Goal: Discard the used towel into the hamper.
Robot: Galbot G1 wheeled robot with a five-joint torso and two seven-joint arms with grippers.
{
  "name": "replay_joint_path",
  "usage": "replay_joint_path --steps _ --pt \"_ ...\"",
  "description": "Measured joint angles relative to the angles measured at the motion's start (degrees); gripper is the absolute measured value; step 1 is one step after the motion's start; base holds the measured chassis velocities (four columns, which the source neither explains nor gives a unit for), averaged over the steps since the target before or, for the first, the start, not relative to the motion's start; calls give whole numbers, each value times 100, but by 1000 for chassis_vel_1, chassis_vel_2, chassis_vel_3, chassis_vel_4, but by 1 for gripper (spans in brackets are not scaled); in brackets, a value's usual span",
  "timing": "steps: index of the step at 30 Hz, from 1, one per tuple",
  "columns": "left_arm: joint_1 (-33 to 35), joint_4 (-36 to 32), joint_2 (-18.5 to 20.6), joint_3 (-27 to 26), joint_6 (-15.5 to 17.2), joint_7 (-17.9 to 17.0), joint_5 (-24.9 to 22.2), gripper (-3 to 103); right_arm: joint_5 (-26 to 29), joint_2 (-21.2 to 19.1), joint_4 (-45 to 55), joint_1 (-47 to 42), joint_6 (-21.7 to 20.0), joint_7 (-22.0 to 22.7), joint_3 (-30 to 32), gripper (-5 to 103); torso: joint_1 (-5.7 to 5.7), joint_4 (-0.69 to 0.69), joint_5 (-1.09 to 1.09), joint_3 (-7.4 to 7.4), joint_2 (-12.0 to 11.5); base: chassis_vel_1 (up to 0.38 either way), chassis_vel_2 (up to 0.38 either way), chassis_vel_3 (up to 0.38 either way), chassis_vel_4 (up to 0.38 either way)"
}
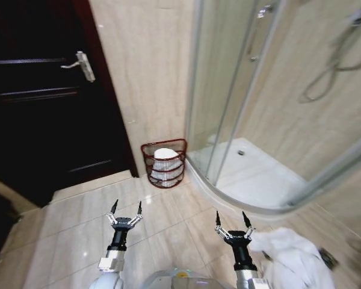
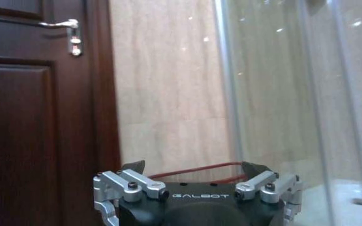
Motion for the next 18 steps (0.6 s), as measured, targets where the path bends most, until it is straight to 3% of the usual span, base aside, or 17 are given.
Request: replay_joint_path --steps 8,18 --pt "52 -19 -2 -38 -211 -50 -51 100 -2 28 -11 -25 272 239 10 100 0 -1 0 0 0 -73 -142 -148 -65" --pt "126 -207 3 -15 -186 -160 -85 100 -133 25 89 -163 374 518 90 100 0 1 0 0 0 -2 -6 -2 -4"
